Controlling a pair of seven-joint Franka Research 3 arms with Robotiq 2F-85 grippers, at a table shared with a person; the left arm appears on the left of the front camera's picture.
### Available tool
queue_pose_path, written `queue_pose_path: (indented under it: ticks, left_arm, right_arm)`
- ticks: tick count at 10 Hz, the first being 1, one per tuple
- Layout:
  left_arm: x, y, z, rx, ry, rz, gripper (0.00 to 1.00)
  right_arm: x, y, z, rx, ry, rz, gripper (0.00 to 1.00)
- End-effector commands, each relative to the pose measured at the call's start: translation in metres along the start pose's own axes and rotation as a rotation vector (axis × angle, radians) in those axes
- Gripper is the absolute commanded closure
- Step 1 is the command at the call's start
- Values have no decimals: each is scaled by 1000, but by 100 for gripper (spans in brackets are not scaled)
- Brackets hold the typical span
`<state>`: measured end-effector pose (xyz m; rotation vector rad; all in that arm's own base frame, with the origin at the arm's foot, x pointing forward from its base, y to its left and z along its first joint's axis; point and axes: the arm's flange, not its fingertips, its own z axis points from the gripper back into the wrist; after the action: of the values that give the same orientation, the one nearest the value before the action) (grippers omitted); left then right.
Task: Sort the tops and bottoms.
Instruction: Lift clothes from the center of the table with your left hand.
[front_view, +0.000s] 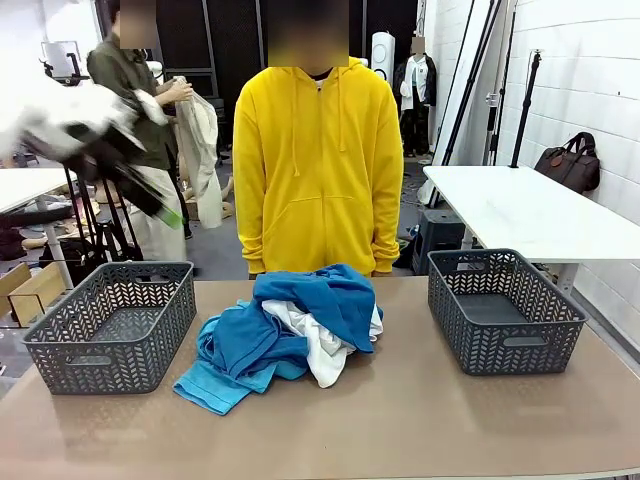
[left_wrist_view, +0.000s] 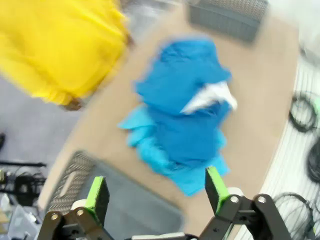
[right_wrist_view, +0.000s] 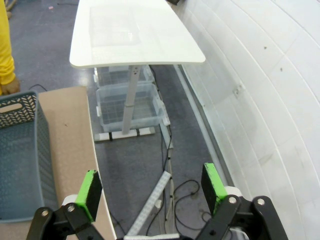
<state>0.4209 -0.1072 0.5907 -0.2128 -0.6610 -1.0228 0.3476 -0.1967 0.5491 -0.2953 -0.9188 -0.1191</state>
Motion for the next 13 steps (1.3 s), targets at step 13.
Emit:
queue_pose_path:
  ticks: [13]
  left_arm:
    - [43,-24,-121,-260,110,-188,0]
  right_arm:
    - [-2,-1,0,-2,11,6,0]
